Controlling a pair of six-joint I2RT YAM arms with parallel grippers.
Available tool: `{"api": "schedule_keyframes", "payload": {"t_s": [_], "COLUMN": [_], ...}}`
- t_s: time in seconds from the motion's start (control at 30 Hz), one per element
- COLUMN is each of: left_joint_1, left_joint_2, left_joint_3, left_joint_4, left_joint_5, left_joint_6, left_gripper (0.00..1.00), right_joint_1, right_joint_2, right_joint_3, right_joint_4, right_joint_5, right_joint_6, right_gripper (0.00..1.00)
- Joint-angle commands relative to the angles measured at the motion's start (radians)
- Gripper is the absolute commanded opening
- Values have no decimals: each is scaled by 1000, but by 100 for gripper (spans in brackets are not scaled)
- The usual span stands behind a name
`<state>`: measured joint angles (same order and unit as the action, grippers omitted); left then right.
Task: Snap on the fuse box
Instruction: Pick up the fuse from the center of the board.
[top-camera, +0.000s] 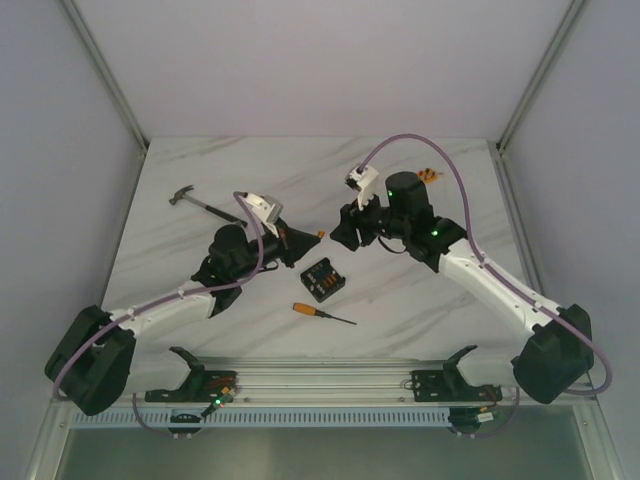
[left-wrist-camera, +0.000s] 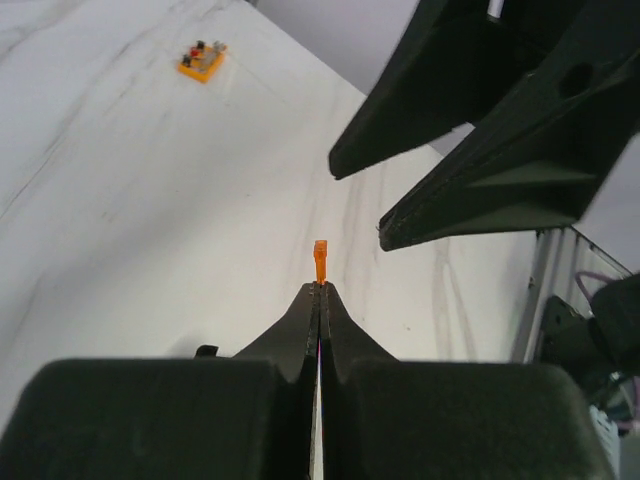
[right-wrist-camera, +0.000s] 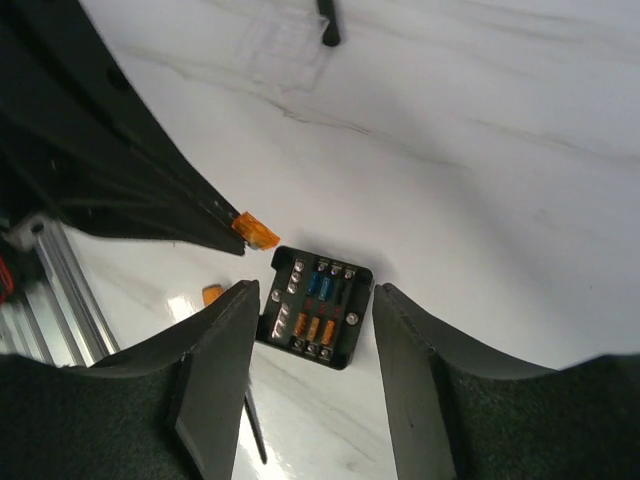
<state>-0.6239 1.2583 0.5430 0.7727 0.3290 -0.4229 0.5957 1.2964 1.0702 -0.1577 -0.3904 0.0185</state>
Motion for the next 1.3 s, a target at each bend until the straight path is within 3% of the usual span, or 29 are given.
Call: {"api": "schedule_keyframes", "payload": {"t_s": [0.0,0.27,0.7,1.13,1.27], "left_joint_1": [33,36,36,35,35], "left_joint_2": [-60,-94,-95,-92,-92], "left_joint_3": [-13,26,35,31,30], "left_joint_4": [-49,-115,-77,-51,-55], "left_joint_5": [192,325,398,416,415], "left_joint_6": [58,83,51,31,33], "left_gripper": [0,0,0,0,0], "right_joint_1": [-22,-24,-24,-24,-27], "right_joint_2": [-8,42,78,99,100], "right_joint_3": [25,97,126,135,134], "right_joint_4": [-30,-130,-185,-216,-219], "right_joint_5": [-219,-466,-586,-627,-642], "right_joint_6": [-211,-342,-395,-427,-434], "right_gripper": [55,54,43,20,8]}}
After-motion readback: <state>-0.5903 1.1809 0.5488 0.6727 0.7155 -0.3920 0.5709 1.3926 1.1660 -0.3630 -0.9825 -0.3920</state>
